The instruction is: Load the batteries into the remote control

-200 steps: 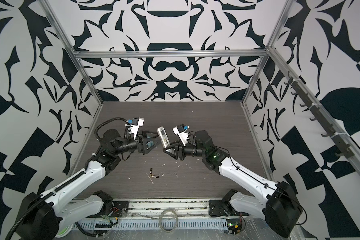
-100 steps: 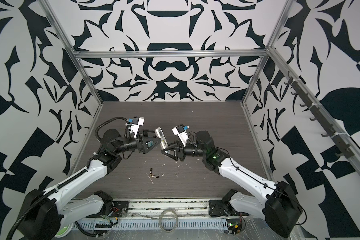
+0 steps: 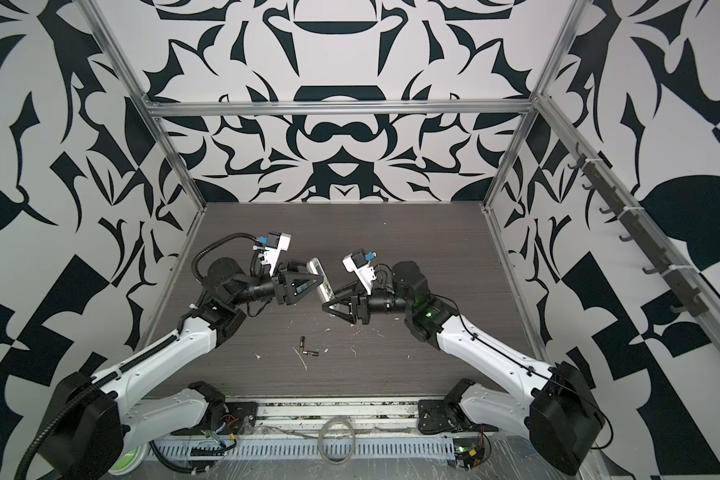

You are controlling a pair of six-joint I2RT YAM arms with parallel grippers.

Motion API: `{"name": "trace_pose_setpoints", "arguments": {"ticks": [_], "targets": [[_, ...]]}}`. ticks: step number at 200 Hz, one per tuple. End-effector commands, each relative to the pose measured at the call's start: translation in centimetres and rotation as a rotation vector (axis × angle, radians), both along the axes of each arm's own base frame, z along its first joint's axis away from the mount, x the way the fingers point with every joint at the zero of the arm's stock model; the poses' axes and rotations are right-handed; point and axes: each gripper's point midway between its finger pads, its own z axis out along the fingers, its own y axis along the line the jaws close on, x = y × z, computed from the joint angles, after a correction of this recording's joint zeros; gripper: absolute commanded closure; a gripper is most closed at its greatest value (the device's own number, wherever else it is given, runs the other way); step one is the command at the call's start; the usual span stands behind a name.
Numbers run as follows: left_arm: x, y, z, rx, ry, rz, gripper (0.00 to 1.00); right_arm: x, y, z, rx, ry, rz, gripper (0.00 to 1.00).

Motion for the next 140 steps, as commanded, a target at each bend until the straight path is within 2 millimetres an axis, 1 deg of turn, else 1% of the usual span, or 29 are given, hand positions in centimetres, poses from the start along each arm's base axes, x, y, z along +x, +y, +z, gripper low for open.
{"name": "trace_pose_setpoints", "arguments": {"ticks": [1,14,35,48,68,72,80,87,93,102,124,140], "targets": [[-0.2,-0.1,1.3,-0.025,-0.034,-0.016,0.29,-0.5,0.2,2.5,0.064,-0.071,0.036,0.94],[-0.1,-0.1,1.2,-0.021,-0.032,-0.012,0.35,-0.4,0.2,2.6,0.059,-0.07,0.035,0.94],[0.0,-0.1,1.1,-0.021,-0.031,-0.006,0.47,-0.2,0.2,2.5,0.045,-0.072,0.024,0.93],[0.1,-0.1,1.1,-0.019,-0.028,0.001,0.55,0.2,0.2,2.2,0.029,-0.058,-0.001,0.89],[0.5,-0.1,0.7,0.002,-0.013,0.023,0.63,0.9,0.4,1.6,-0.009,-0.04,-0.025,0.81],[0.6,-0.1,0.6,0.01,-0.009,0.027,0.65,0.9,0.4,1.5,-0.014,-0.039,-0.028,0.78],[0.8,-0.1,0.4,0.025,-0.001,0.037,0.67,1.2,0.3,1.1,-0.031,-0.034,-0.042,0.66],[1.0,-0.1,0.1,0.04,0.007,0.053,0.68,1.4,0.3,1.0,-0.041,-0.035,-0.054,0.58],[1.2,-0.1,-0.2,0.055,0.017,0.064,0.69,1.5,0.2,1.0,-0.045,-0.041,-0.064,0.5],[1.5,0.0,-0.4,0.07,0.024,0.079,0.7,1.7,0.1,0.9,-0.056,-0.048,-0.075,0.4],[1.8,0.1,-0.7,0.088,0.036,0.106,0.72,2.0,-0.2,0.8,-0.083,-0.069,-0.106,0.24],[2.2,0.3,-1.1,0.109,0.039,0.145,0.76,2.3,-0.5,0.5,-0.109,-0.081,-0.134,0.19]]}}
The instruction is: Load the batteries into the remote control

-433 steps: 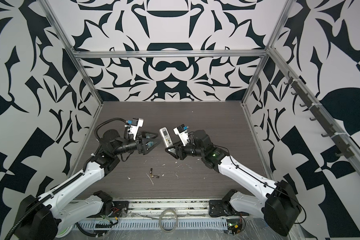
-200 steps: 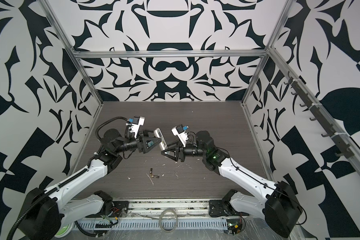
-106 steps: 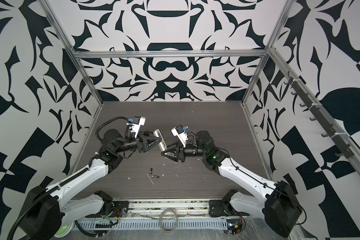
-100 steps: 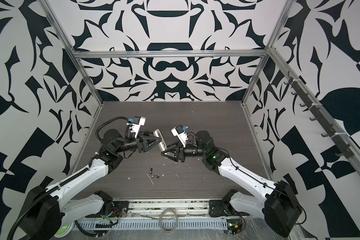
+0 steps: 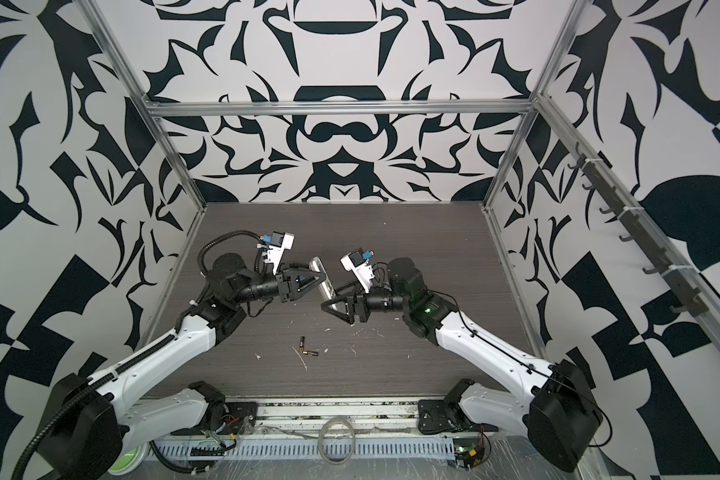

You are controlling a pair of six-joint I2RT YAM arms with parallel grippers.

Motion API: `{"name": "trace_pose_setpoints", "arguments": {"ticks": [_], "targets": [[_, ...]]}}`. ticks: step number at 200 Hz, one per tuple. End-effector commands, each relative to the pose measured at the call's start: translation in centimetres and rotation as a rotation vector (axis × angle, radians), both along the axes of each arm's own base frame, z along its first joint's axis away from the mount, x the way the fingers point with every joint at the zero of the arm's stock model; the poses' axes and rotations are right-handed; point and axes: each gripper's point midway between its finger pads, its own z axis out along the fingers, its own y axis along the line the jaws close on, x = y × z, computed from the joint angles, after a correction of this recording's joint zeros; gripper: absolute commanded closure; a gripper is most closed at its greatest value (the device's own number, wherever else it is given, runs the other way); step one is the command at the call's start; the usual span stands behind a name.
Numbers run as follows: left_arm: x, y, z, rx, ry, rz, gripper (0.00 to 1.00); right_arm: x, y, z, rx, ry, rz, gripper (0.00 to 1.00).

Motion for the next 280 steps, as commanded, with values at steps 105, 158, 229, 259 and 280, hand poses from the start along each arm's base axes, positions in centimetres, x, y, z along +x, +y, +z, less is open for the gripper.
{"name": "trace_pose_setpoints", "arguments": {"ticks": [105,158,229,259,280], "targets": [[3.5,2.5,-1.4,0.19,0.064,0.336,0.88,2.4,-1.1,0.5,-0.185,-0.18,-0.195,0.2],[5.1,3.6,-3.8,0.271,0.203,0.458,0.91,2.9,-0.2,-0.5,-0.244,-0.215,-0.226,0.25],[5.4,2.6,-4.9,0.24,0.294,0.446,0.94,3.9,0.5,-2.1,-0.314,-0.23,-0.262,0.29],[5.2,2.8,-4.9,0.223,0.314,0.452,0.95,4.1,1.0,-2.9,-0.335,-0.233,-0.256,0.31],[5.1,2.9,-5.1,0.22,0.323,0.457,0.95,4.1,1.4,-3.4,-0.347,-0.232,-0.247,0.33]]}}
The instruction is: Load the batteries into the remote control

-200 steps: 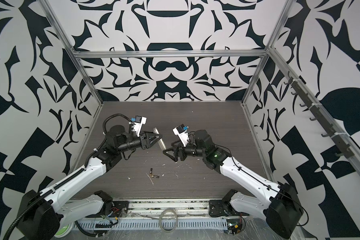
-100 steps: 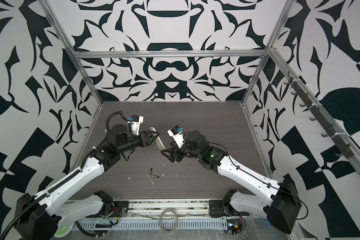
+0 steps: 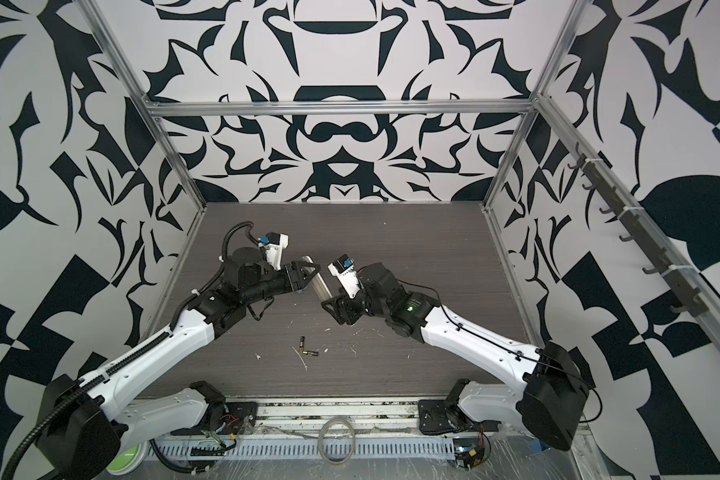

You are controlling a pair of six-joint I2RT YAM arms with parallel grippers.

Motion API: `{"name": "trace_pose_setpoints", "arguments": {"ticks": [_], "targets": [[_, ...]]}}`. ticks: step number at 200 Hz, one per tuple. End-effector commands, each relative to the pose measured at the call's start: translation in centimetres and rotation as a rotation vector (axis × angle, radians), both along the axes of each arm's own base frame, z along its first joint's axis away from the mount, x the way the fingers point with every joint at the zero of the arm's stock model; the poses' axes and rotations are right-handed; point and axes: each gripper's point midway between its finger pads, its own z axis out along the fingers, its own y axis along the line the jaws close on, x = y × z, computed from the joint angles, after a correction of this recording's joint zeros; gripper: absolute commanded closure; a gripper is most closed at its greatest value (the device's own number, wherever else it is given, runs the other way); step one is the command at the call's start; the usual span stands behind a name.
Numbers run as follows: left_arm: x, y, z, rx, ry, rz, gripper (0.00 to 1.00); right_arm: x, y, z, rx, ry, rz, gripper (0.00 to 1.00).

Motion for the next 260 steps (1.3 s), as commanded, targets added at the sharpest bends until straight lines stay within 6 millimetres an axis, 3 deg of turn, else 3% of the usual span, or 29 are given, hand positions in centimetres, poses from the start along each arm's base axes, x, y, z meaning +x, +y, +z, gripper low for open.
{"name": "trace_pose_setpoints", "arguments": {"ticks": [1,165,224,260], "targets": [[0.0,0.1,0.9,-0.035,-0.01,0.017,0.95,0.7,0.9,2.2,0.034,-0.067,0.001,0.33],[0.5,0.0,-0.3,-0.046,0.034,0.043,0.97,1.0,2.0,0.4,-0.04,-0.1,0.015,0.43],[0.6,-0.1,-0.6,-0.041,0.044,0.044,0.98,1.7,2.5,1.7,-0.013,-0.14,-0.006,0.45],[0.4,-0.2,-0.4,-0.047,0.046,0.039,0.98,2.1,2.9,2.5,0.004,-0.153,-0.013,0.51]]}}
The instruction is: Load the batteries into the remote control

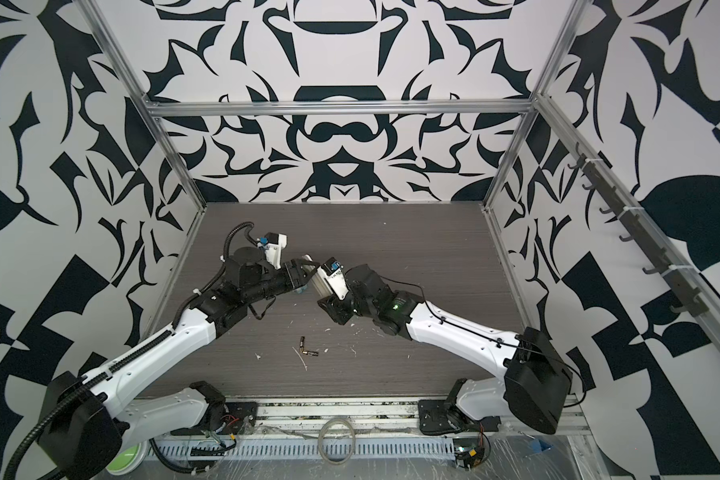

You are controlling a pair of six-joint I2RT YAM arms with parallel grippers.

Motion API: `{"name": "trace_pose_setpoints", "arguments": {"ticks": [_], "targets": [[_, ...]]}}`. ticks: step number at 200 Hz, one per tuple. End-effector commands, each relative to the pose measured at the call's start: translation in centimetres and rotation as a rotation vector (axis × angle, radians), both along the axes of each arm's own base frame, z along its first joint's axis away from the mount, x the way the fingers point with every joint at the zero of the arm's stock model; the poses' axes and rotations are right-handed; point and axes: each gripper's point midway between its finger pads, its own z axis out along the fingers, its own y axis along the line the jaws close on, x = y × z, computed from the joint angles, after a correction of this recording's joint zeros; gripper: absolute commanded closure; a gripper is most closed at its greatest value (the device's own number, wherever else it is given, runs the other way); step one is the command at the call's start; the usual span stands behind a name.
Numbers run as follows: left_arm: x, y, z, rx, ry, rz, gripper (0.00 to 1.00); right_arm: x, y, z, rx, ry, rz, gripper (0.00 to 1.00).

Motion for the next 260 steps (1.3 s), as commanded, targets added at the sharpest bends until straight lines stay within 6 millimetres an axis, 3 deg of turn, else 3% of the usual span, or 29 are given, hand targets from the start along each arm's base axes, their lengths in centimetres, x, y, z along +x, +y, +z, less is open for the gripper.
{"name": "trace_pose_setpoints", "arguments": {"ticks": [1,85,176,190,234,260], "targets": [[0.0,-0.2,-0.2,-0.01,-0.002,-0.003,0.98,1.0,1.1,3.4,0.068,-0.076,-0.01,0.51],[-0.2,-0.2,-0.3,-0.009,0.006,-0.008,0.98,1.9,1.5,2.7,0.056,-0.069,-0.034,0.63],[-0.1,-0.3,-0.8,-0.013,0.009,-0.008,0.95,2.2,1.5,2.2,0.048,-0.05,-0.054,0.96],[-0.2,-0.5,-0.9,-0.019,0.003,-0.02,0.93,2.1,1.5,2.2,0.047,-0.047,-0.054,1.0],[-0.7,-0.5,0.1,-0.038,-0.052,-0.045,0.83,2.0,1.0,2.4,0.06,-0.062,-0.064,1.0],[-0.9,-0.7,0.2,-0.05,-0.065,-0.064,0.63,1.9,0.9,2.0,0.055,-0.056,-0.064,1.0]]}}
